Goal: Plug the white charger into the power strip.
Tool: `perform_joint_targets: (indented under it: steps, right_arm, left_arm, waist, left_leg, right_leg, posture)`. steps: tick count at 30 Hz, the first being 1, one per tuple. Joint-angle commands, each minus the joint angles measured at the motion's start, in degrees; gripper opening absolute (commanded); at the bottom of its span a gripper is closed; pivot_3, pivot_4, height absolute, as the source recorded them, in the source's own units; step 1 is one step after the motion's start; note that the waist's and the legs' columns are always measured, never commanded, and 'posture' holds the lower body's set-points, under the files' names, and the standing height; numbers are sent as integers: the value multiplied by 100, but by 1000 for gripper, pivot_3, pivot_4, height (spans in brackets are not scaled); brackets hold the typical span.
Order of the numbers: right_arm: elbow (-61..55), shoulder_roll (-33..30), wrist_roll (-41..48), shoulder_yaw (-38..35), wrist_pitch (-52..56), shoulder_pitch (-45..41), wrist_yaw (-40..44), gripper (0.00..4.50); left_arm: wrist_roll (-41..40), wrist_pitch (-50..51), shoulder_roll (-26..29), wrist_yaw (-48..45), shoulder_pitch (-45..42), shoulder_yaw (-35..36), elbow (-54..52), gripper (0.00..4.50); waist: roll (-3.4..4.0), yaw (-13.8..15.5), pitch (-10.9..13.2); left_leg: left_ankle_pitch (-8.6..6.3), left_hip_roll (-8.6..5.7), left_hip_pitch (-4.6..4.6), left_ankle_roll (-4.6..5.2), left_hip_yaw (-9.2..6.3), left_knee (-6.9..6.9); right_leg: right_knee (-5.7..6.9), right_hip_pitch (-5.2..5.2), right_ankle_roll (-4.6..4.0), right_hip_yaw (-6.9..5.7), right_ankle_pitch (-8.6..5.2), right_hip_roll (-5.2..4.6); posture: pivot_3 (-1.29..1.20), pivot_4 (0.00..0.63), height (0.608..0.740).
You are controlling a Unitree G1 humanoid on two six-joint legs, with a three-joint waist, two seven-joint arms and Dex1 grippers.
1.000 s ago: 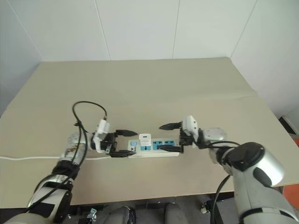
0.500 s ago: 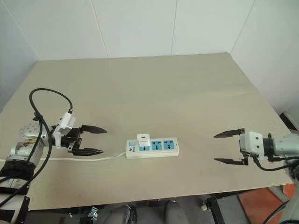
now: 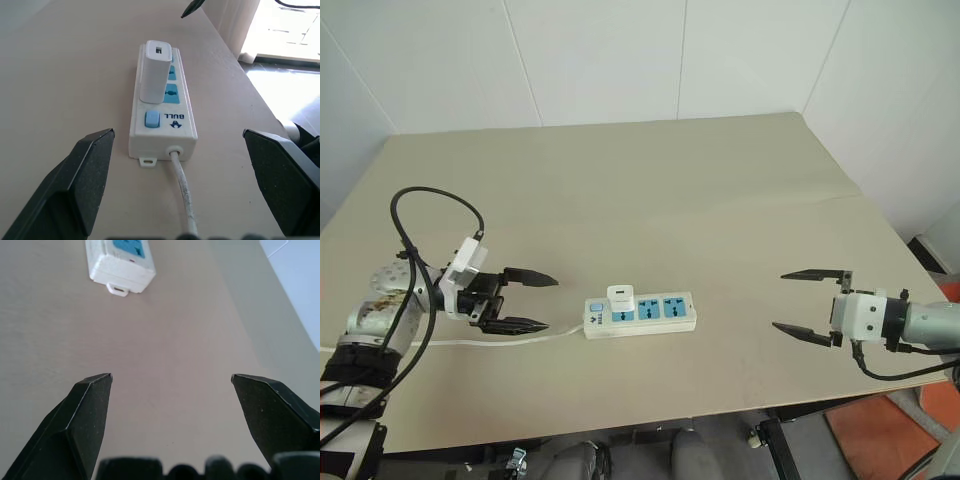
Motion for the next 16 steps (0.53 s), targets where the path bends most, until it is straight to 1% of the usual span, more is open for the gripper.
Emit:
perform_joint_targets:
  steps: [1,8,11,16]
  right_arm:
    - [144,-262,-580,-85,-140,-131,-687,4500]
    - [144,-387,-1461,-224,-140,-53,-1664,4500]
    - [144,-378,-1678,-227,-140,-125,-2028,4500]
    - [144,-310,-1741,-55,-140,-526,-2541,4500]
  left_arm:
    - [-147,179,54,-23,-94,35,-275,4488]
    - [-187,402,22,-16,63,164,-576,4488]
    - [-140,384,-39,39,77,220,-588,4488]
    - [-133,356,-168,124,132,273,-607,4488]
  waist:
    - [-1,7,1]
    - [-6,5,3]
    - [-6,0,4]
    - [-7,-30,4]
  left_leg:
    - [0,0,-1,0,0,0]
    - [0,-1,-4,0,2,0]
    - [1,-1,-1,-1,2,0]
    - [2,-2,3,-3,7,0]
  right_leg:
    - [-1,0,0,0,0,0]
    - [-5,0,0,2,0,-1]
    - [-2,0,0,3,0,-1]
    - [2,1,-2,11,1,-1]
  posture:
    - [0,150,740]
    - [0,150,740]
    - [0,150,740]
    - [0,150,740]
